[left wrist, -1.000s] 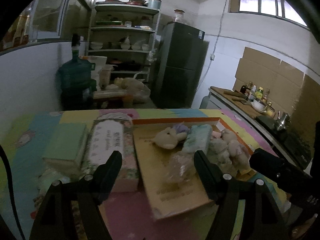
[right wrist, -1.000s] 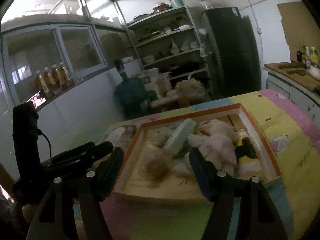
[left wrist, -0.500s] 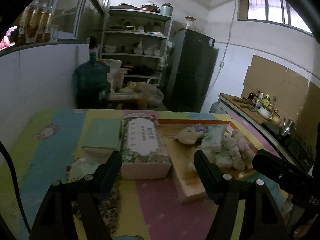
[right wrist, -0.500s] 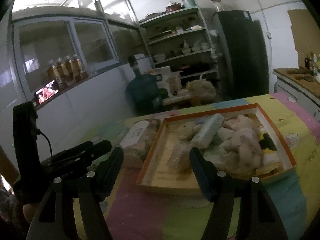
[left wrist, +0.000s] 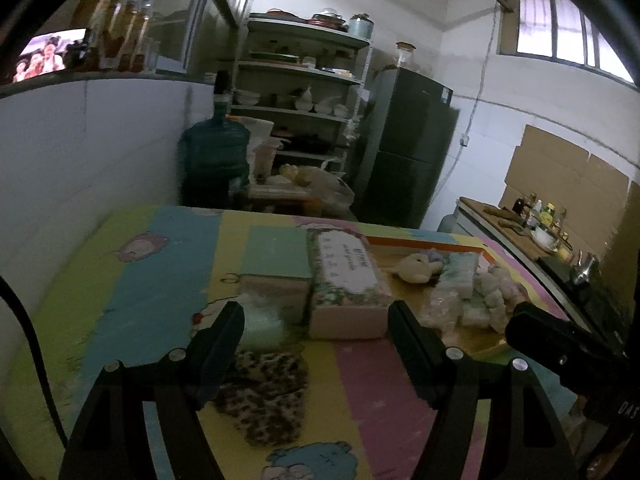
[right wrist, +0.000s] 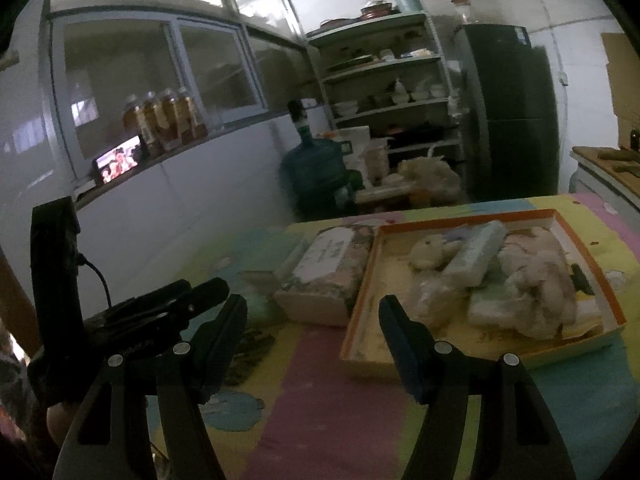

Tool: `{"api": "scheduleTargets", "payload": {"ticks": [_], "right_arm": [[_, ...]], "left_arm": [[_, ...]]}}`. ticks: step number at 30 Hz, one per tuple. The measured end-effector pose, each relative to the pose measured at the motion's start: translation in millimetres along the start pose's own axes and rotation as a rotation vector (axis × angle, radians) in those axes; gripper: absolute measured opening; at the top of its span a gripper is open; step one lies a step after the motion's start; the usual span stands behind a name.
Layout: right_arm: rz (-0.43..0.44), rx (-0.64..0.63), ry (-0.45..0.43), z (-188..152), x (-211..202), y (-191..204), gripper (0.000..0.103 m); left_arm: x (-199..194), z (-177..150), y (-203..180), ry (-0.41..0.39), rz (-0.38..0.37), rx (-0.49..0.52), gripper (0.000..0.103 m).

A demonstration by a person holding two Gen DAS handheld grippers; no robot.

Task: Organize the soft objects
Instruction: 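Withdraw both tools from the box toward the remaining items, then grasp the leopard-print cloth with the right tool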

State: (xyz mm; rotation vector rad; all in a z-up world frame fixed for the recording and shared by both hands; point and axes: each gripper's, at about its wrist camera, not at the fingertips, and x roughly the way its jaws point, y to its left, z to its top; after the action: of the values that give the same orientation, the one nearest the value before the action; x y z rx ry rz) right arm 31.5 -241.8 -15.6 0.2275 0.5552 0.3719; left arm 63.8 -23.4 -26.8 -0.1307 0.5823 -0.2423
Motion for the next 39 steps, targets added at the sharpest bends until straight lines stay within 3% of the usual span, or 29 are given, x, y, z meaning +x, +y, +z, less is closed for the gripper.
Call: {"api": "scheduleTargets", "payload": {"ticks": [18,26,35,39], "right_arm": [[0.081,-0.062,0.124,-16,55,49,0.070],[0.117,-0.079,0.235,-35,104,70,0.070],[0.080,-0.113,0.338,-44,164,83,0.070],[0.043,-0.151,0.377,-52,183,93,0.071]], "left_arm": [[-15,-19,82,0.006,0.112,-0.106,0.074],[-18,-24,110,0.001,0.129,-0.148,0.074],[-24,-18,132,-0.038,0.144,-0.155,0.074],[-14,-10,144,-0.044,0.114,-0.151,0.074]]}}
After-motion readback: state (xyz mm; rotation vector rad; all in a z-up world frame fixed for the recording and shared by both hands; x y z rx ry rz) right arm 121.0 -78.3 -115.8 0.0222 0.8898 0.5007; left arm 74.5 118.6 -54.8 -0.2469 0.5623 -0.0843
